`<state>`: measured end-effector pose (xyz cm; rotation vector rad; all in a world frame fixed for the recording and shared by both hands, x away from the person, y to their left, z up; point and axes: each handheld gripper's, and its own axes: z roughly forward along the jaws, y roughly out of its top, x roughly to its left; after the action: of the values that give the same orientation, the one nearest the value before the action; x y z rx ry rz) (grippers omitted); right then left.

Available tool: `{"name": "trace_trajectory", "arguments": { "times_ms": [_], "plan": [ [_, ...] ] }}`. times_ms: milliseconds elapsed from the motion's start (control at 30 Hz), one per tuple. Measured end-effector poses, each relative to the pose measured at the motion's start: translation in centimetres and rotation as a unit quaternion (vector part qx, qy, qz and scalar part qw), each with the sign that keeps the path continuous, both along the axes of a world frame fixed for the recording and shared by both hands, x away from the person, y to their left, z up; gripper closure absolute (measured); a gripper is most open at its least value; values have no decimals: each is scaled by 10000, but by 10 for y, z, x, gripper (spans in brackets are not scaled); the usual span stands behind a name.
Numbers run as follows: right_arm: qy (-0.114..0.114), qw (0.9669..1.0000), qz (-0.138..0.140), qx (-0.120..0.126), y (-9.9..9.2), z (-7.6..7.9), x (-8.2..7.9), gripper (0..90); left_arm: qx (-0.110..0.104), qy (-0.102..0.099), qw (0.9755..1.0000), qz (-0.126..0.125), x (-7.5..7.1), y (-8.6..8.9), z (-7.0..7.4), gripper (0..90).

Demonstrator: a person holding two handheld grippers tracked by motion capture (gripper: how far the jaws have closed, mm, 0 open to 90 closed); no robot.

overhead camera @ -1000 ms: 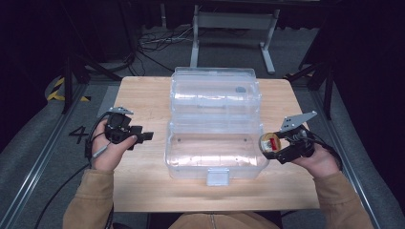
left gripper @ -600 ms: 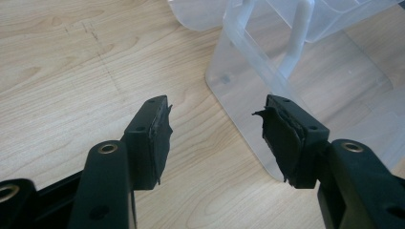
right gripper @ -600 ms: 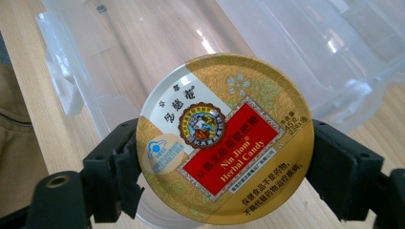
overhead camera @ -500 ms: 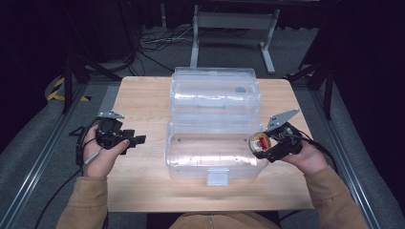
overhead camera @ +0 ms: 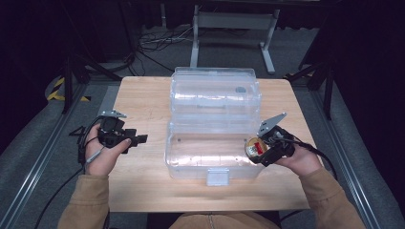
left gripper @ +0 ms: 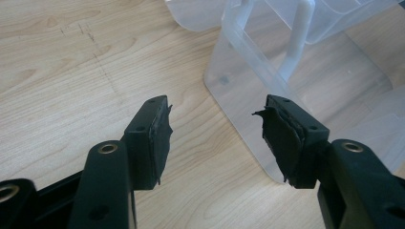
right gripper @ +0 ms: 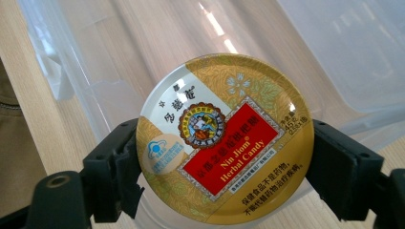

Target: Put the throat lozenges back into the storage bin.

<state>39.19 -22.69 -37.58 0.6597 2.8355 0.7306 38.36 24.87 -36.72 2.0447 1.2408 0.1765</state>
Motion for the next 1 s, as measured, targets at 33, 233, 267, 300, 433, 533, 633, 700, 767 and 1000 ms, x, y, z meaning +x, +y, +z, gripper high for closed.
{"name": "trace_trajectory", "arguments": {
  "times_ms": [33,233,267,300,433,533,633,700,767,1000],
  "plan": [
    [-3,10000,-2,-36,1,-1,0,197,-7,-2,10000,-3,0,0,0,432],
    [57,9997,-33,-223,6,-7,0,197,6,7,10000,-27,1,0,-1,432],
    [53,9997,-29,-245,6,-8,0,197,5,16,10000,-15,1,0,-1,432],
    [53,9997,-25,-253,7,-9,0,197,10,16,10000,-15,1,0,-1,433],
    [108,9994,-41,-316,9,-12,1,197,9,18,10000,-13,1,0,-1,432],
    [148,9993,-89,-344,11,-13,2,197,8,22,10000,-7,1,0,-1,432],
    [182,9990,-136,-388,12,-15,3,197,3,23,10000,-9,1,1,-2,432],
    [197,9987,-142,-439,13,-16,4,197,15,52,10000,-4,1,1,-2,431],
    [232,9986,-174,-453,14,-18,4,197,10,57,10000,-6,1,1,-2,431],
    [283,9981,-178,-518,17,-20,5,197,10,68,10000,2,2,0,-3,431]
  ]
}}
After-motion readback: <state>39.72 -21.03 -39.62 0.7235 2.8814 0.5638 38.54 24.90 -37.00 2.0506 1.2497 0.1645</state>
